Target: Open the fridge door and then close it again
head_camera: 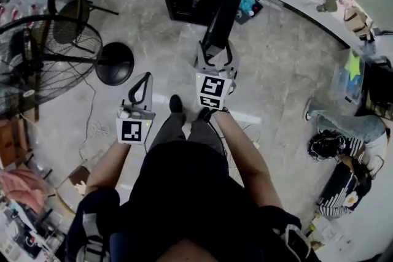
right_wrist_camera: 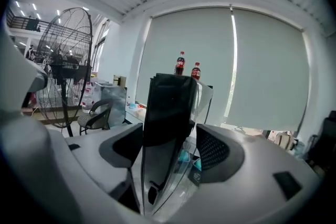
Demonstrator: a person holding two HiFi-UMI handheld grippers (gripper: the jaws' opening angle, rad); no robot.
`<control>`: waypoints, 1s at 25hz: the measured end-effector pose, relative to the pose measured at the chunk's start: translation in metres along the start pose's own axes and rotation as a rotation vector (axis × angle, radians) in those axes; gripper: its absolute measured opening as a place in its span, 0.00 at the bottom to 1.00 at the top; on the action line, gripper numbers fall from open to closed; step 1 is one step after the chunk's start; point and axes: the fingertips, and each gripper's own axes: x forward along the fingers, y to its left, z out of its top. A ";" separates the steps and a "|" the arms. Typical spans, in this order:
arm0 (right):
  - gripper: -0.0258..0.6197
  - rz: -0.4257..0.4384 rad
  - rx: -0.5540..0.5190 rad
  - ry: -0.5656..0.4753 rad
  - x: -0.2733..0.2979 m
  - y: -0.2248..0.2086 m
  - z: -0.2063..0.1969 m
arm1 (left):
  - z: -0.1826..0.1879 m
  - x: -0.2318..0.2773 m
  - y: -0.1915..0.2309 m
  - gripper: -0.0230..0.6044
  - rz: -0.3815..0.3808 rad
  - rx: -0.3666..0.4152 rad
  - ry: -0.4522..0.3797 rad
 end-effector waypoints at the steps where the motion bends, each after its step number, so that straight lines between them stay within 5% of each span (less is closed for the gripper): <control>1: 0.55 -0.012 0.002 0.007 0.003 -0.001 -0.002 | 0.001 0.000 0.000 0.07 0.001 0.001 0.000; 25: 0.42 -0.080 0.101 0.021 -0.016 -0.047 -0.020 | 0.011 0.006 -0.001 0.07 -0.023 0.011 -0.016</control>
